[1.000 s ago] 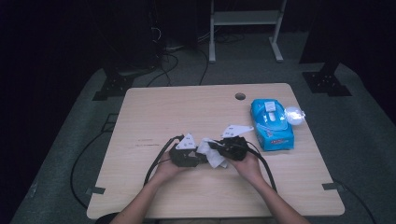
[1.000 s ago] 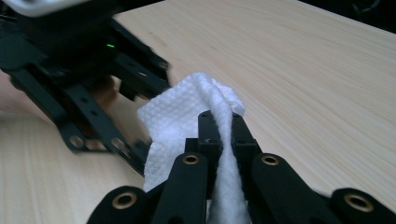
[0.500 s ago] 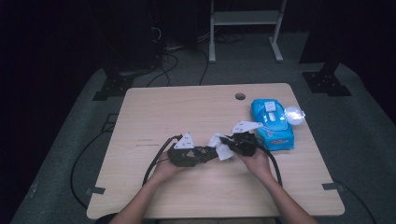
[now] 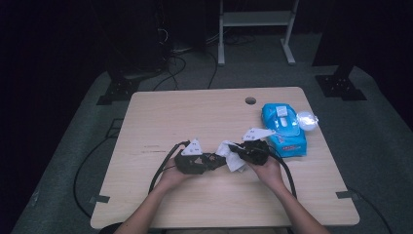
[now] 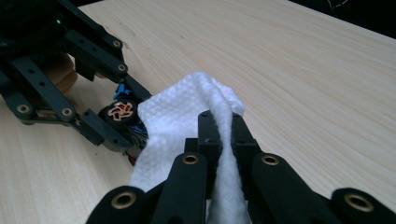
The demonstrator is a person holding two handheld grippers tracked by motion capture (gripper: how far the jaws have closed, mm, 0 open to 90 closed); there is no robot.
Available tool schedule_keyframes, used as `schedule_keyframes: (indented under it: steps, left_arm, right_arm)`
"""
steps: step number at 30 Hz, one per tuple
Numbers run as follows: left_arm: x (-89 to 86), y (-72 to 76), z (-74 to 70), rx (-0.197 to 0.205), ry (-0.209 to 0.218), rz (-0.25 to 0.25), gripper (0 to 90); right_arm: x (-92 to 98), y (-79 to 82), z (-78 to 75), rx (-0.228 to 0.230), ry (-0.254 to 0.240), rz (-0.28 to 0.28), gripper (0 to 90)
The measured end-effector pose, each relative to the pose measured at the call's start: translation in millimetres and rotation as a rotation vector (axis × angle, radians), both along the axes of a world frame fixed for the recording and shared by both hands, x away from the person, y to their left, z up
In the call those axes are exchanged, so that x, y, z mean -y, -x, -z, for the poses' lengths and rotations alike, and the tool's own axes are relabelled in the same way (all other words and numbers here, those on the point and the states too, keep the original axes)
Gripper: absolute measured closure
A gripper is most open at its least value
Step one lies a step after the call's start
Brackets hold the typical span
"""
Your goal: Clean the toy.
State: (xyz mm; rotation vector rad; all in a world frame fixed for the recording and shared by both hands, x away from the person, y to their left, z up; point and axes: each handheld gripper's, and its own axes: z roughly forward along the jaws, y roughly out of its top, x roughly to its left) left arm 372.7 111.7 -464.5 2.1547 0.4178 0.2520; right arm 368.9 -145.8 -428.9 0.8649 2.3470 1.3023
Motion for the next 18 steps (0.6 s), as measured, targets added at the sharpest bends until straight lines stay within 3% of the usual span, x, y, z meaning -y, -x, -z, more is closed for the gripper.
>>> schedule_keyframes:
  steps: [3, 5, 8, 14, 18]
  left_arm:
    - [-0.9, -0.8, -1.0, -0.003, 0.001, 0.003, 58.3]
    - [-1.1, -0.9, -0.9, -0.005, -0.003, 0.003, 58.3]
    - [-0.8, -0.7, -0.4, -0.003, -0.001, 0.003, 58.3]
    - [-0.7, -0.9, -0.7, -0.004, -0.004, 0.004, 58.3]
    - [-1.8, -1.2, -0.7, -0.006, -0.002, 0.006, 58.3]
  right_arm:
    - [6.6, -2.7, 0.8, -0.012, -0.004, 0.016, 86.0]
    - [12.2, -3.7, 0.4, 0.009, 0.019, 0.045, 86.0]
    - [20.7, -5.9, 0.7, -0.014, -0.01, 0.059, 86.0]
    - [8.1, -0.8, 0.0, -0.002, -0.012, 0.015, 86.0]
    - [15.7, -4.4, 2.3, -0.008, -0.002, 0.039, 86.0]
